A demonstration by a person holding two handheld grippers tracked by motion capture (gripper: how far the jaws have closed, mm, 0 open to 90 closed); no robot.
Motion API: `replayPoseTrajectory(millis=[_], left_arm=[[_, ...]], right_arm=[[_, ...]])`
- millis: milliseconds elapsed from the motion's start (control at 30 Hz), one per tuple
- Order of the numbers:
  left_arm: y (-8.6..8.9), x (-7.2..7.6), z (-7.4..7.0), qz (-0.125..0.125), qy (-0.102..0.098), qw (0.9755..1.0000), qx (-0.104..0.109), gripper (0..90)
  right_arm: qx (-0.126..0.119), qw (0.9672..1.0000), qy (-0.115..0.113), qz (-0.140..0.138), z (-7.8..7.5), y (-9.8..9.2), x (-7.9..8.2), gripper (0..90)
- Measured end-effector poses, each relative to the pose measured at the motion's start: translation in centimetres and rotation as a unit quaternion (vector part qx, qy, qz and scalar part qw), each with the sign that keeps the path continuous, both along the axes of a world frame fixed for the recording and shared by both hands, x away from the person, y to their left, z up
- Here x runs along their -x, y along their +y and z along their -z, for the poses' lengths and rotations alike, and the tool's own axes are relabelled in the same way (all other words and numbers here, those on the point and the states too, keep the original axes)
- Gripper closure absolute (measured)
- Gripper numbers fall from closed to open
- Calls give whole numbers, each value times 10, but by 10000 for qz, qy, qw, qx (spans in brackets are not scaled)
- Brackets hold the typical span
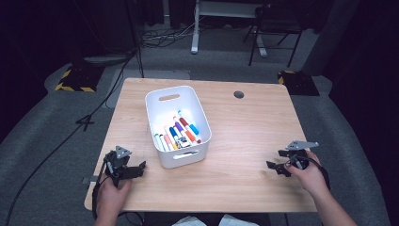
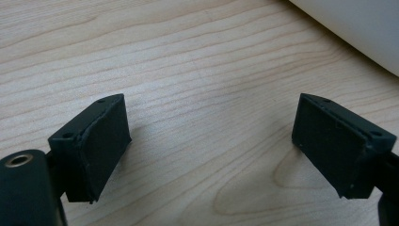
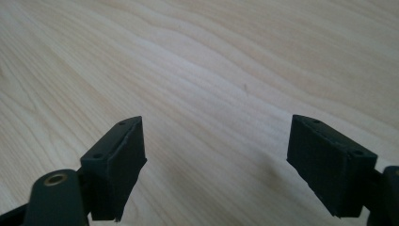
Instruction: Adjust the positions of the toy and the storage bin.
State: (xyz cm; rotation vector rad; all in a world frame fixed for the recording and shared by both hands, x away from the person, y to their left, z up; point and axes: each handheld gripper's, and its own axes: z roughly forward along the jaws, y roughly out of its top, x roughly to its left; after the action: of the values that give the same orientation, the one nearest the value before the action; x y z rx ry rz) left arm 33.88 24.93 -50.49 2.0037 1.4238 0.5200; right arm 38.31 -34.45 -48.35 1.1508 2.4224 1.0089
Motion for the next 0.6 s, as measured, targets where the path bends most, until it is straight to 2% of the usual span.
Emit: replayPoseTrajectory(millis=[67,167,233,300,333,400,600], left_arm=[[0,0,0,0,-1,10000,5,120],[0,0,0,-7,-3,10000,7,120],[0,0,0,-9,-4,10000,4,120],[0,0,0,-11,-5,10000,5,120],[0,0,0,-8,-4,10000,4,120],[0,0,0,-2,-1,10000,-1,120],[0,1,0,-7,-10,10000,4,120]], right_arm=[[12,10000,-35,-33,5,-1,4,205],[-95,9999,-72,13,13,-1,11,203],[-101,9996,-255,13,17,-3,15,203],[-140,9994,-305,38,18,-3,17,202],[-113,9991,-411,45,20,-4,20,203],[-17,9989,-473,13,21,-3,23,198],[11,9988,-479,36,21,-3,25,198]])
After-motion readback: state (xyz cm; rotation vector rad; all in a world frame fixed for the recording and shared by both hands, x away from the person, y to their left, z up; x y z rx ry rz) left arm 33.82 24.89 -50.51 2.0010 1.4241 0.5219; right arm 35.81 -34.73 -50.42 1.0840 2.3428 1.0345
